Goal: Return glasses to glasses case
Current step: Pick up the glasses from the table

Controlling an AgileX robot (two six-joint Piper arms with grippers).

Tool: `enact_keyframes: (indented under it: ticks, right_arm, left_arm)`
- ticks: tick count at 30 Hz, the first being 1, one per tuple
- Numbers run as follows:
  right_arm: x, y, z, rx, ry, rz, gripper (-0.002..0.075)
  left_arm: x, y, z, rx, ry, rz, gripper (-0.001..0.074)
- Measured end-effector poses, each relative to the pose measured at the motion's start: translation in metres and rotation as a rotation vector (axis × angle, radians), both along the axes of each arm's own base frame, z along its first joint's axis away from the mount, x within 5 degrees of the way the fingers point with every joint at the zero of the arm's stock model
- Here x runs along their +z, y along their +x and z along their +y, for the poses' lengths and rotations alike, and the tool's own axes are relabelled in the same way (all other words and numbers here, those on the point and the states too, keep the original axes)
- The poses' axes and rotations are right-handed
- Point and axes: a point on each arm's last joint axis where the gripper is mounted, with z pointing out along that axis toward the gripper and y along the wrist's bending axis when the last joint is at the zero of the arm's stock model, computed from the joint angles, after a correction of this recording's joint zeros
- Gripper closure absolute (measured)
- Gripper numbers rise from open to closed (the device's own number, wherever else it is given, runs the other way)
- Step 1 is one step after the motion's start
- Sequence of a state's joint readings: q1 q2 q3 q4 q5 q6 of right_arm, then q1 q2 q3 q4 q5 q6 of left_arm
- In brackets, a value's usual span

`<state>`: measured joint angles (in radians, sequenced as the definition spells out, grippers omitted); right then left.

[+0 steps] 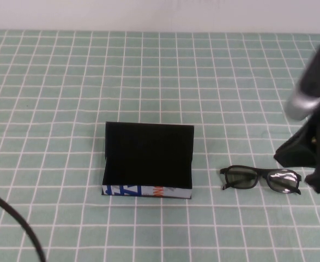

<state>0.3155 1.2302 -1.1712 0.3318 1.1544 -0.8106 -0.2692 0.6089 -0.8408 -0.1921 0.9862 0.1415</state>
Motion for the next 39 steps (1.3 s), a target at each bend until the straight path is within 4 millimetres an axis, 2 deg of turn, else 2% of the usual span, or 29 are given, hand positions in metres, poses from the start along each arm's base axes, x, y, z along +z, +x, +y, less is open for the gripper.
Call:
enact_keyframes:
  ticks: [5, 11, 14, 18, 22, 25, 32, 39]
  right_arm:
    - [-0.006, 0.019, 0.018, 0.094, -0.240, -0.019, 0.0739]
    - [-0.037, 0.054, 0.033, 0.117, -0.358, 0.048, 0.0725]
    - [-0.060, 0.070, 0.040, 0.124, -0.395, 0.092, 0.0654]
    - [-0.091, 0.089, 0.045, 0.128, -0.456, 0.125, 0.0502]
    - [-0.114, 0.103, 0.046, 0.128, -0.523, 0.120, 0.0449]
    - [-0.126, 0.111, 0.048, 0.130, -0.540, 0.112, 0.0452]
    - [-0.143, 0.120, 0.049, 0.142, -0.573, 0.116, 0.0517]
    - [-0.146, 0.126, 0.052, 0.143, -0.574, 0.096, 0.0528]
  left_arm:
    - [-0.007, 0.010, -0.008, -0.090, 0.028, 0.061, 0.0737]
    - [-0.010, 0.013, -0.010, -0.108, 0.043, 0.094, 0.0737]
    - [-0.010, 0.013, -0.010, -0.110, 0.045, 0.098, 0.0737]
    - [-0.011, 0.012, -0.010, -0.114, 0.049, 0.109, 0.0737]
    - [-0.011, 0.012, -0.011, -0.121, 0.050, 0.110, 0.0737]
    - [-0.011, 0.011, -0.013, -0.145, 0.052, 0.109, 0.0737]
    - [-0.011, 0.010, -0.015, -0.164, 0.053, 0.108, 0.0737]
    - [-0.011, 0.010, -0.015, -0.164, 0.053, 0.108, 0.0737]
